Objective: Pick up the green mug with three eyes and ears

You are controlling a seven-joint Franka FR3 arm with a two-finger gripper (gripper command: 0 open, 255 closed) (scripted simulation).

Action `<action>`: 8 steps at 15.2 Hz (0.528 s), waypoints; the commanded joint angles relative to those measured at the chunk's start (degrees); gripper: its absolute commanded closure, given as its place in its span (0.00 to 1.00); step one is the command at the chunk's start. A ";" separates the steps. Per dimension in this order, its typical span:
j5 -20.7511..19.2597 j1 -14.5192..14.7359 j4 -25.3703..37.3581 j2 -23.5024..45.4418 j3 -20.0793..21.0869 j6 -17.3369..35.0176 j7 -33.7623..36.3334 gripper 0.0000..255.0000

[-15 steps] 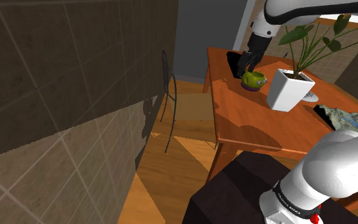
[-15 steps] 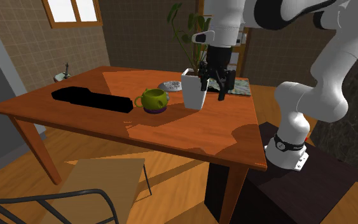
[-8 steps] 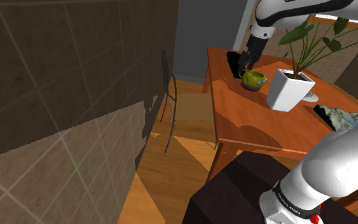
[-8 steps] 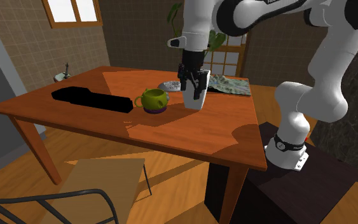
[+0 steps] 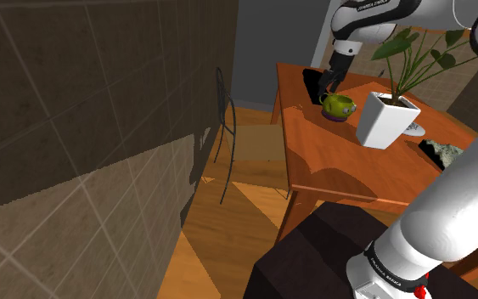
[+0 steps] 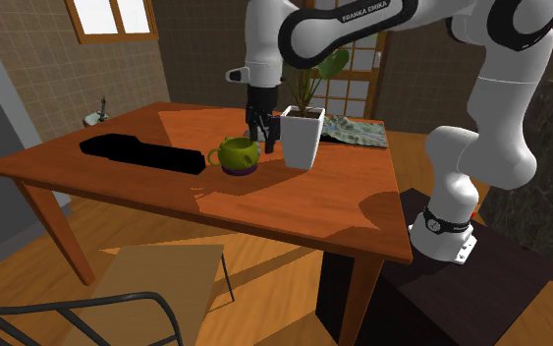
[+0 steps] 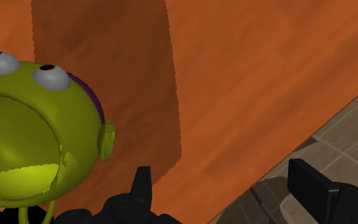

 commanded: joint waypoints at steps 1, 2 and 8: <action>2.52 -1.08 4.62 5.05 -1.19 -0.26 -3.07 0.00; 3.75 -1.80 6.85 7.41 -1.57 -0.49 -4.42 0.00; 11.05 -7.99 22.74 22.19 -2.15 -3.75 -11.22 0.00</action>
